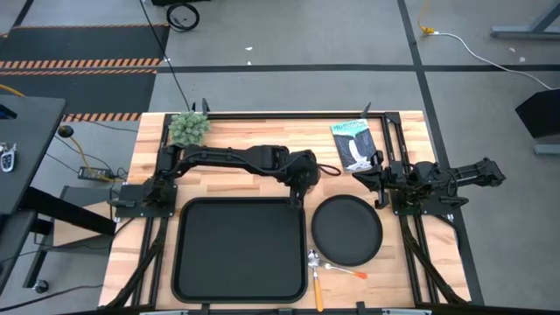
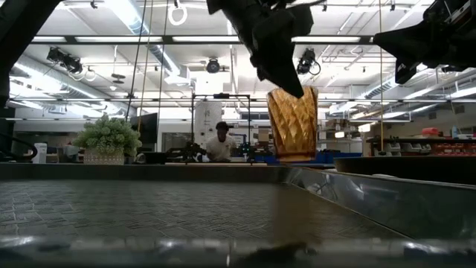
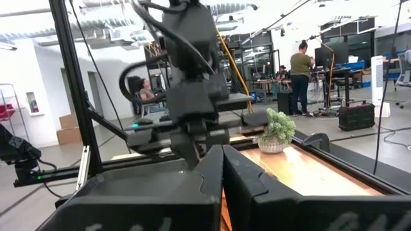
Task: Pick and place plate/cup/fork/spoon on tray
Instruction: Put the yellow glass on the black tray
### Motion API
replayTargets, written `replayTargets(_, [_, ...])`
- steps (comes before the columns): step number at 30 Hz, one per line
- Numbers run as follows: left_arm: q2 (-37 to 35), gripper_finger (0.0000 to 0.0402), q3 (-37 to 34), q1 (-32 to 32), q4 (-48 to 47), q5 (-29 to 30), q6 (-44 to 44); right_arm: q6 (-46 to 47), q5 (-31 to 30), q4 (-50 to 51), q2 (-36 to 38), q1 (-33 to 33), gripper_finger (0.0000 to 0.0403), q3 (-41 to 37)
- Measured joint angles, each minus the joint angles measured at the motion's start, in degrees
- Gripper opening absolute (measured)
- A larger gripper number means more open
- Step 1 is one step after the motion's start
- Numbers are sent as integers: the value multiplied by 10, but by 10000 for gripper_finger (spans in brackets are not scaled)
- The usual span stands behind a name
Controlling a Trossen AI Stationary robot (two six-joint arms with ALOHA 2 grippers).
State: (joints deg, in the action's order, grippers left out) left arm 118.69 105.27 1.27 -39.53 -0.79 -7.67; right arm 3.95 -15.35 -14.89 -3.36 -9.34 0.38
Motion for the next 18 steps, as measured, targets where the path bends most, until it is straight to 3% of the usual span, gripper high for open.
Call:
replayTargets(8, [0, 21, 55, -32, -74, 0, 15, 0, 0, 0, 0, 0, 16, 0])
replayTargets(18, [-1, 24, 59, -97, -142, 0, 98, 0, 0, 0, 0, 0, 16, 0])
